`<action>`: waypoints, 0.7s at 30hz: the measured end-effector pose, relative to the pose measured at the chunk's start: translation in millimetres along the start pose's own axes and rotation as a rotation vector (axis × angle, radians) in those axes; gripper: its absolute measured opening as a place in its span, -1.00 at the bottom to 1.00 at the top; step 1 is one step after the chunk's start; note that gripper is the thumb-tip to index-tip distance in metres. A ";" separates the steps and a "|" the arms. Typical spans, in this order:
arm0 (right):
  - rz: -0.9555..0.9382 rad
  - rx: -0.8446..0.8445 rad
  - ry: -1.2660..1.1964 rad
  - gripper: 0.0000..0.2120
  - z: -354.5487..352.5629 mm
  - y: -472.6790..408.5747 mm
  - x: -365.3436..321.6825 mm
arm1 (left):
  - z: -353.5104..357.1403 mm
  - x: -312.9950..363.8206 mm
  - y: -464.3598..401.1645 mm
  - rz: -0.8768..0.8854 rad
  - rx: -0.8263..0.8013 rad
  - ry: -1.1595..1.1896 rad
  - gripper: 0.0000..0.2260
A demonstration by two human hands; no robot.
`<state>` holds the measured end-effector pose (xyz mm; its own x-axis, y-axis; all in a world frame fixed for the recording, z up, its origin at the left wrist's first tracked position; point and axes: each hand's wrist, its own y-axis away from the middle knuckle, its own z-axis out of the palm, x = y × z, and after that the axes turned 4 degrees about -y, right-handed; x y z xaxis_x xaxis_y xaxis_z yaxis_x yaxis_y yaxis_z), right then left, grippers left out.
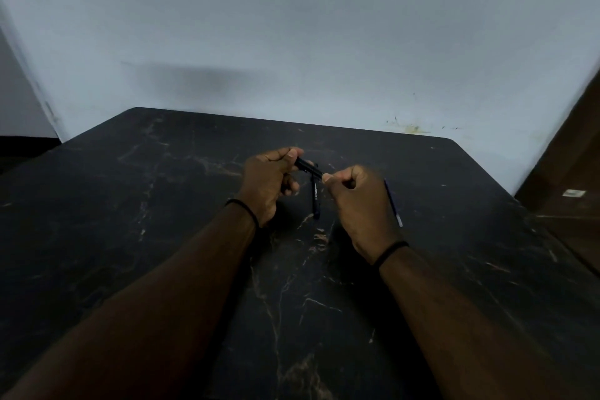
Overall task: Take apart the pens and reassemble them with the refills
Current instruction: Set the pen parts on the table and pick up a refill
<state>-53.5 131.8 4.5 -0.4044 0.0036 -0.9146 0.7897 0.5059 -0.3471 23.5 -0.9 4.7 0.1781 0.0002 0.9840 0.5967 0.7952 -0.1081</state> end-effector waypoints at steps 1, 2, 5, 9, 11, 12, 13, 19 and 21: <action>-0.010 0.000 0.006 -0.82 0.1 0.5 -0.4 | -0.7 0.3 0.4 0.013 -0.008 0.004 -0.80; -0.020 -0.007 0.014 -0.82 0.7 1.4 -1.3 | -1.8 0.2 0.6 0.028 -0.016 0.007 -0.79; -0.066 -0.027 0.070 -0.81 2.9 3.6 -2.4 | -2.9 0.3 -0.1 0.070 -0.022 0.022 -0.76; -0.098 -0.078 0.244 -0.84 1.9 7.4 -2.0 | 2.9 2.0 2.2 0.104 -0.056 0.060 -0.78; -0.107 -0.057 0.288 -0.85 2.0 7.2 -1.9 | 7.6 0.9 2.4 0.097 0.007 0.002 -0.80; -0.118 -0.020 0.266 -0.84 1.2 5.9 -2.2 | 9.5 -0.7 1.1 0.122 0.078 -0.129 -0.78; -0.137 0.030 0.231 -0.82 -0.2 3.7 -2.2 | 10.6 -3.6 -0.8 0.185 0.145 -0.347 -0.76; -0.134 0.345 0.108 -0.91 -12.0 -10.4 4.4 | 25.3 -19.1 -0.3 0.314 0.075 -1.152 -0.52; -0.105 0.368 0.035 -0.92 -11.9 -10.9 5.9 | 29.7 -20.4 -2.1 0.300 0.056 -1.351 -0.58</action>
<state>-70.0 136.6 5.4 -0.5020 0.0011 -0.8649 0.8536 0.1618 -0.4952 -4.7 15.5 -11.0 -0.6148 0.7291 0.3006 0.6327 0.6836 -0.3639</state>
